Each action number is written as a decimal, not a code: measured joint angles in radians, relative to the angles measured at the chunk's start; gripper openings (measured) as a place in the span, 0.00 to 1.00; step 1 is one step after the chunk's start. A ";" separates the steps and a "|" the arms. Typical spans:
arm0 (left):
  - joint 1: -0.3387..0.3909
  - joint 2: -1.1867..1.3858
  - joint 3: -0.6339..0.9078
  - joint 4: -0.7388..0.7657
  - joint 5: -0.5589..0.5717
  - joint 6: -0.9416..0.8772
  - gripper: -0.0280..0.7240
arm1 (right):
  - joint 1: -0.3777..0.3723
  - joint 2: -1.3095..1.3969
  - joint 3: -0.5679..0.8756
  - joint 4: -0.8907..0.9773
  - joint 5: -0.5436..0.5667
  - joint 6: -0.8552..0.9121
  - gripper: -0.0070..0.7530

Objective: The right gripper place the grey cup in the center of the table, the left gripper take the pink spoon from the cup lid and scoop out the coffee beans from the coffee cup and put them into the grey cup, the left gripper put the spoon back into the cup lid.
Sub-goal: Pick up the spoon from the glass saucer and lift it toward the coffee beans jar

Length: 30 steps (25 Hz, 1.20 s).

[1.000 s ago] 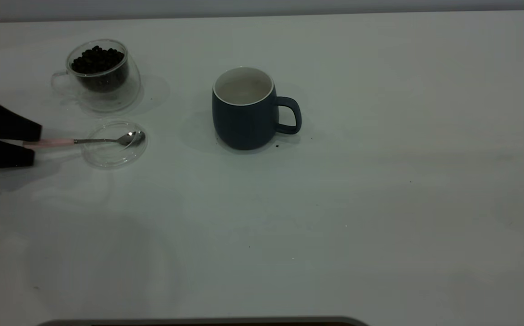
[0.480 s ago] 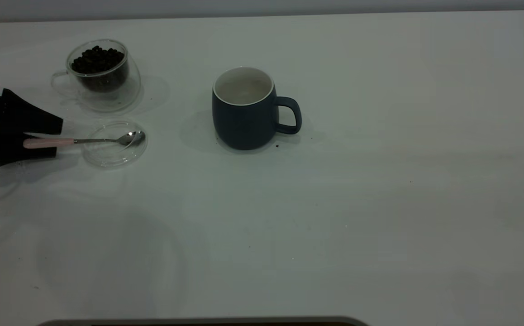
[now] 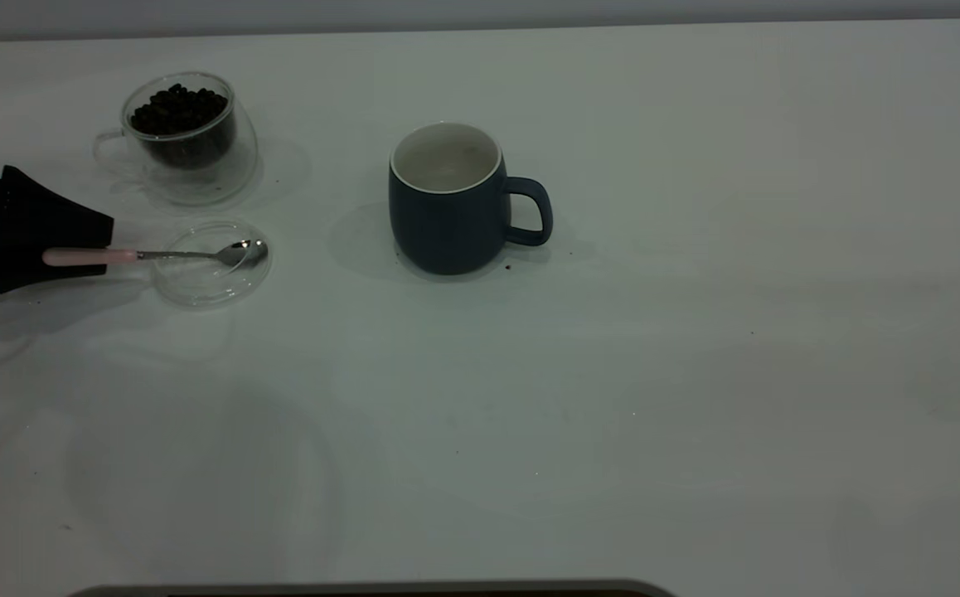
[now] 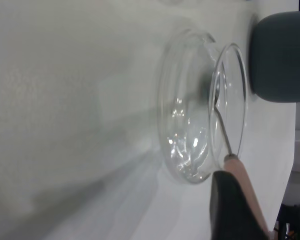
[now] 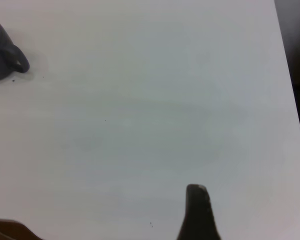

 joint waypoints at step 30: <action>0.057 -0.109 -0.020 0.107 0.004 -0.028 0.20 | 0.000 0.000 0.000 0.000 0.000 0.000 0.78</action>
